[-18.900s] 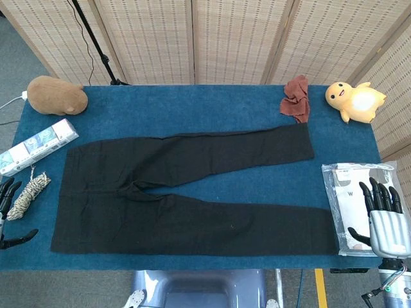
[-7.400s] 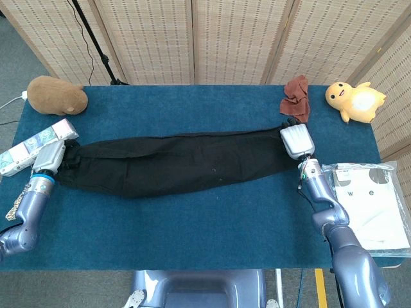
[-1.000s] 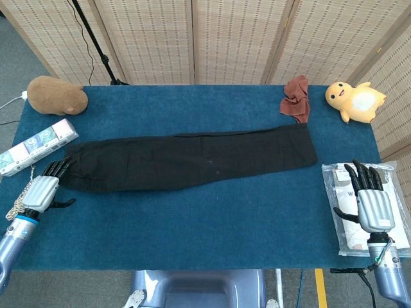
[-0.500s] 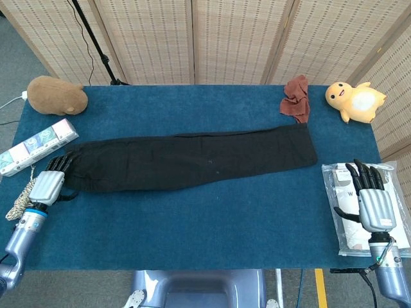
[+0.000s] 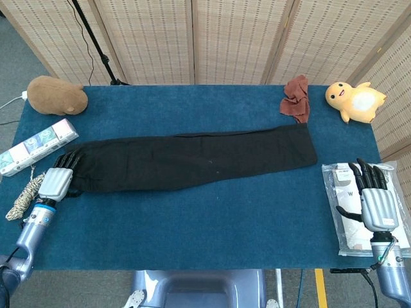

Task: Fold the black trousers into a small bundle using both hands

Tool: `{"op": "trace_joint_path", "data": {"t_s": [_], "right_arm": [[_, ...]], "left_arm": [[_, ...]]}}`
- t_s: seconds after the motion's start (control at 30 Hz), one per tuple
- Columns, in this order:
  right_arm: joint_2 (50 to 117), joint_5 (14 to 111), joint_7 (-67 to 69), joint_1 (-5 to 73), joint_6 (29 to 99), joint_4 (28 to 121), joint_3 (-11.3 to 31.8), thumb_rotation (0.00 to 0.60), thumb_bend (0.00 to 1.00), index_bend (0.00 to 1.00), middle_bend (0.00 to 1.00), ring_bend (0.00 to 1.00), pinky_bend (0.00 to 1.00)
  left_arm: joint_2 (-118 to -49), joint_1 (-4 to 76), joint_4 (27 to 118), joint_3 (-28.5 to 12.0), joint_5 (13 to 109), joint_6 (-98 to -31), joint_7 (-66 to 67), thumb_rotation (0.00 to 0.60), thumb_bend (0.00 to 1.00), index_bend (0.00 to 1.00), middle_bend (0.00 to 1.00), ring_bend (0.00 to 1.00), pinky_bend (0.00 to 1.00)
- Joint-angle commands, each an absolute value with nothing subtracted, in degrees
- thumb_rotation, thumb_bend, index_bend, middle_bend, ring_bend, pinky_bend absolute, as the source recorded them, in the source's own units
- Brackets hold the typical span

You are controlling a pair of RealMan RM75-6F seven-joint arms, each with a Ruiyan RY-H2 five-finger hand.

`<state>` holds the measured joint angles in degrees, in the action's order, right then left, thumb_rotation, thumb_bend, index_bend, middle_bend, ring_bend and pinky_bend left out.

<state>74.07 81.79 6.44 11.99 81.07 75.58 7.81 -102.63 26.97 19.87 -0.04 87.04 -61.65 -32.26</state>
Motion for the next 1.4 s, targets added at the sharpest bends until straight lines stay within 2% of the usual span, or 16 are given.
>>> {"op": "trace_joint_path", "data": {"t_s": [0.03,0.27,0.37,0.5,0.63,1.0,1.13,1.23,1.4], "right_arm": [[74.1,81.9,6.5,12.0,81.1,75.6,7.8,0.600,0.00,0.00,0.00,0.00,0.00],[74.1,82.4,6.6,11.9,81.2,75.9,7.6,0.600,0.00,0.00,0.00,0.00,0.00],[74.1,82.4,6.7,11.9,81.1,75.9,7.6,0.600,0.00,0.00,0.00,0.00,0.00],[74.0,82.4,6.9,11.9,81.1,75.9,7.6,0.600,0.00,0.00,0.00,0.00,0.00],[74.0,82.5,7.1,11.8,81.1,76.0,7.6,0.600,0.00,0.00,0.00,0.00,0.00],[73.5,82.9,7.8,11.7,81.1,76.5,7.5,0.600,0.00,0.00,0.00,0.00,0.00],[73.4,83.1,8.1,11.8,81.1,76.7,7.4,0.600,0.00,0.00,0.00,0.00,0.00],[73.4,83.2,8.1,11.7,81.1,76.8,7.3,0.600,0.00,0.00,0.00,0.00,0.00],[73.4,83.3,8.1,11.7,81.1,77.1,7.3,0.600,0.00,0.00,0.00,0.00,0.00]], "left_arm": [[-103.7,26.5,17.7,-0.2,87.1,-63.5,-33.3,0.600,0.20,0.00,0.00,0.00,0.07],[-106.1,26.3,13.3,-0.2,86.9,-62.9,-31.2,0.600,0.24,0.02,0.00,0.00,0.09],[-106.4,26.2,12.6,-0.1,87.1,-63.9,-31.3,0.600,0.24,0.11,0.01,0.00,0.12],[-106.8,26.1,11.6,0.2,87.3,-63.8,-30.6,0.600,0.25,0.25,0.08,0.01,0.16],[-106.9,26.3,11.5,0.4,87.5,-63.2,-30.6,0.600,0.27,0.31,0.12,0.07,0.19],[-105.8,27.3,12.5,0.2,87.3,-60.7,-32.9,0.600,0.62,0.33,0.13,0.09,0.20],[-105.3,27.7,12.7,0.2,87.3,-60.6,-33.5,0.600,0.64,0.36,0.14,0.10,0.20],[-104.6,27.8,12.5,0.8,88.0,-61.3,-33.6,0.600,0.64,0.42,0.18,0.12,0.23],[-103.6,27.0,11.7,1.2,88.5,-63.7,-33.0,0.600,0.65,0.59,0.31,0.19,0.29]]}}
